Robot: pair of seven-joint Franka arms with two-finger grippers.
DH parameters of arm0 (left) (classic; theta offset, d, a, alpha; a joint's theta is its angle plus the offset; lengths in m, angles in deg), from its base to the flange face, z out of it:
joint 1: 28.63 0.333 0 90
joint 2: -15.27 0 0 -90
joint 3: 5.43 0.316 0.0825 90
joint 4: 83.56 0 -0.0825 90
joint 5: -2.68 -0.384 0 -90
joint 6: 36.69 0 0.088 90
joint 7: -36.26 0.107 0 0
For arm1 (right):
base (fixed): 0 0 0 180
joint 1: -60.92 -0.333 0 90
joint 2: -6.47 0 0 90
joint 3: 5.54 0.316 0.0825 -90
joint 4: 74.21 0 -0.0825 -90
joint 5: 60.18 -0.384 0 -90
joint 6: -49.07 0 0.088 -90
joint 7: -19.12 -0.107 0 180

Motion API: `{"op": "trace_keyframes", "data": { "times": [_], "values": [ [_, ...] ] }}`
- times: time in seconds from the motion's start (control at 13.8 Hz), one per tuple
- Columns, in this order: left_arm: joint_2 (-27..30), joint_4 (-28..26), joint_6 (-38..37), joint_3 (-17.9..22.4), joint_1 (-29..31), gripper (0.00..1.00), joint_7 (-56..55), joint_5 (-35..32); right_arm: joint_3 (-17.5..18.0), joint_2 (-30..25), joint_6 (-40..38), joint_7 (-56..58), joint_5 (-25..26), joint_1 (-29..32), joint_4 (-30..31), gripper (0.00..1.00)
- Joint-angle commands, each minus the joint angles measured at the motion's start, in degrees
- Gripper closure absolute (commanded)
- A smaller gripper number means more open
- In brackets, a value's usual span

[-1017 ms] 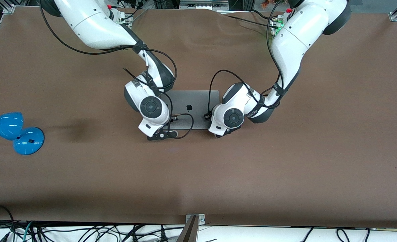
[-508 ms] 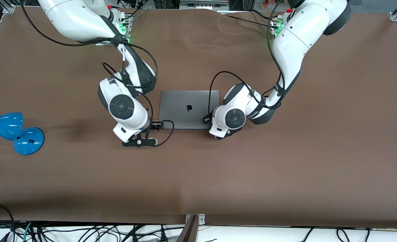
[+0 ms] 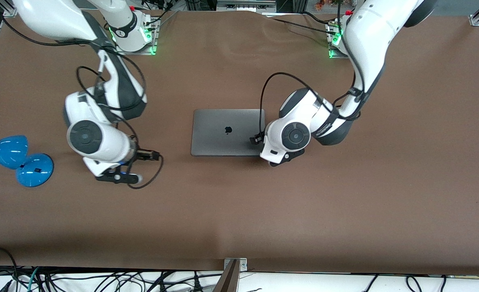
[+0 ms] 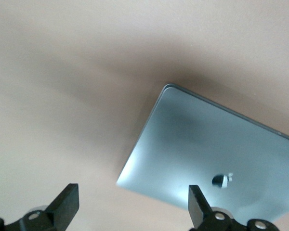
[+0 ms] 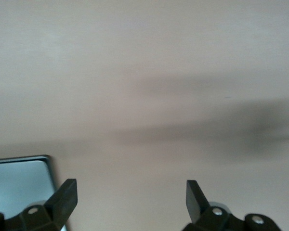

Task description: Close laptop with both arms from behind

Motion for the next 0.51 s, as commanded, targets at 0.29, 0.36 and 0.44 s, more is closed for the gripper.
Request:
{"op": "trace_keyframes", "data": {
  "times": [0.29,0.36,0.44],
  "values": [
    [16.74,-2.43,-13.30,-0.37,6.19,0.00,12.43,-2.18,-1.07,-5.89,-5.16,6.57,-0.46,4.85,-3.24,0.00],
    [19.46,-3.48,-14.10,-0.37,8.29,0.00,16.11,-2.18,-2.47,-8.17,-4.98,6.83,-0.81,4.41,-1.93,0.00],
    [22.53,-5.49,-14.19,-0.37,10.66,0.00,20.06,-2.18,-3.88,-10.89,-4.46,7.00,-1.86,4.23,-0.01,0.00]
  ]
}}
